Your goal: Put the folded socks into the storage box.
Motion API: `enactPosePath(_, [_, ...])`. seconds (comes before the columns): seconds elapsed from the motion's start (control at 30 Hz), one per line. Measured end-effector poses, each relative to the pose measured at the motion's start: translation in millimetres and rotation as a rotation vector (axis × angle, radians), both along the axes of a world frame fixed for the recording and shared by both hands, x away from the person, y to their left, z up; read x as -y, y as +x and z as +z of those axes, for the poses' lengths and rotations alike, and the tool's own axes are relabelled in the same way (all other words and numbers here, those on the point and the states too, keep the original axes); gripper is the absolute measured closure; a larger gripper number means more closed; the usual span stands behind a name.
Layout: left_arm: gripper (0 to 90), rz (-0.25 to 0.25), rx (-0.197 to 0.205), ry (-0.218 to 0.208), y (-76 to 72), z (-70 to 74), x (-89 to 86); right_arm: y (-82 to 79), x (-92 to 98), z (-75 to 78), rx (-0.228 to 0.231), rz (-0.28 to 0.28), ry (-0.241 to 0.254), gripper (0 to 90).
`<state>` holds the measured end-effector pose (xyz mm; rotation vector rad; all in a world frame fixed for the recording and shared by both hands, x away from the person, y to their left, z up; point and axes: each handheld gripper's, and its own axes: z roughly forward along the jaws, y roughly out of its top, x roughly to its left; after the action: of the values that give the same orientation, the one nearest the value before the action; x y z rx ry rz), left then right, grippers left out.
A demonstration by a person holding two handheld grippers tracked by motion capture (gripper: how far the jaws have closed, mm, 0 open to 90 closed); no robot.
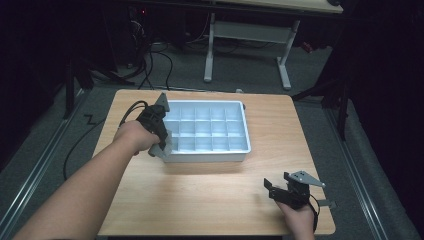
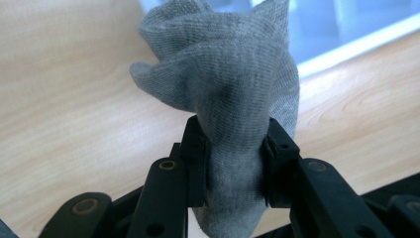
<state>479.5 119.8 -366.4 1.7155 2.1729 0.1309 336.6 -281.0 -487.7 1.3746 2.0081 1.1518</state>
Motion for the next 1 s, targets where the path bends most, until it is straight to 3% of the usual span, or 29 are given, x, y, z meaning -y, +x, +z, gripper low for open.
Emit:
enactPosePath(0.3, [68.8,-0.002,0.011,0.007,19.8,3.2,21.2,0.5,0.9,0.0,-0.003,0.0,0.003,14.5])
enactPosePath(0.6, [68.9,0.003,-0.008,0.039,36.1,-19.4,28.9,0.8,0.7,-0.5,-0.009,-0.004,0.003,14.5])
enactPosePath(0.7, [68.9,0.004,-0.022,0.093,39.8,-32.7,28.7,1.2,0.0,-1.0,-0.008,-0.002,-0.001,14.6])
enactPosePath(0.73, [69.0,0.004,-0.022,0.093,39.8,-32.7,28.7,1.2,0.0,-1.0,-0.008,-0.002,-0.001,14.6])
enactPosePath(0.83, [69.2,0.002,-0.07,0.139,41.9,-56.4,27.8,1.6,-0.4,-1.3,-0.007,0.001,-0.004,14.6])
enactPosePath(0.97, [70.2,0.004,-0.091,0.158,43.3,-72.7,27.6,2.0,-0.4,-1.6,-0.008,0.001,-0.006,14.7])
enactPosePath(1.0, [70.2,-0.007,-0.113,0.162,43.2,-78.2,27.5,1.9,-0.8,-1.7,-0.009,0.001,-0.005,14.7])
